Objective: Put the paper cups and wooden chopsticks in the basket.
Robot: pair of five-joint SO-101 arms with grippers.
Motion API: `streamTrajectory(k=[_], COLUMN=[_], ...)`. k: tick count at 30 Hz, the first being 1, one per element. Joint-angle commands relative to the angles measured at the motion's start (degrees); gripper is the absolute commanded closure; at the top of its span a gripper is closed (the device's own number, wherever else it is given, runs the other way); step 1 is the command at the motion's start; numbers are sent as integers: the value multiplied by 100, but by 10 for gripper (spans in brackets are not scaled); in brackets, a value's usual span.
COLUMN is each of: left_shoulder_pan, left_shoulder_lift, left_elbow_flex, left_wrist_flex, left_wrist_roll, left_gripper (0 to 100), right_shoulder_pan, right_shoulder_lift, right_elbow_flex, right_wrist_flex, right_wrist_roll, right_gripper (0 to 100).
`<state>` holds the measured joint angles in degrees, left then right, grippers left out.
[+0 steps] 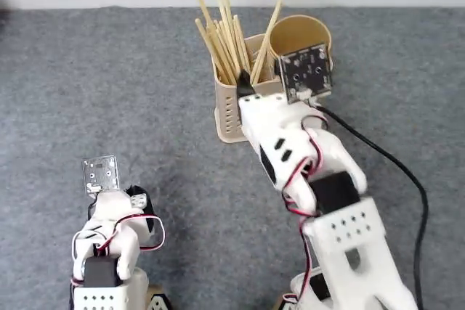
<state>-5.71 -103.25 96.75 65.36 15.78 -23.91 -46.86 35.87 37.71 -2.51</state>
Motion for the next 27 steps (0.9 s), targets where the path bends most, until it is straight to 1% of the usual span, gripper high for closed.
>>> streamTrajectory(k=[1,4,5,6,9,12,15,16,22,27], left_shoulder_pan=[-18,-18,-18,-18,-18,-18,-18,-18,-18,-18], left_shoulder_lift=[-79,-79,-79,-79,-79,-79,-79,-79,-79,-79], left_elbow_flex=[-31,-31,-31,-31,-31,-31,-31,-31,-31,-31], left_wrist_flex=[18,18,18,18,18,18,18,18,18,18], left_wrist_roll=[-18,-18,-18,-18,-18,-18,-18,-18,-18,-18], left_gripper=[987,987,987,987,987,987,987,987,987,987], right_shoulder_pan=[-22,-22,-22,-22,-13,-13,-13,4,602,1103], right_shoulder_lift=[-488,-716,-769,-831,-1068,-1367,-1640,-1727,-2545,-3547], right_elbow_flex=[-176,-176,-176,-176,-167,-167,-158,-123,976,1934], right_wrist_flex=[673,1244,1420,1587,2097,2703,3152,3284,3345,3345], right_wrist_roll=[0,0,0,0,0,-79,-422,-466,-466,-448], right_gripper=[790,799,822,856,998,957,995,991,991,991])
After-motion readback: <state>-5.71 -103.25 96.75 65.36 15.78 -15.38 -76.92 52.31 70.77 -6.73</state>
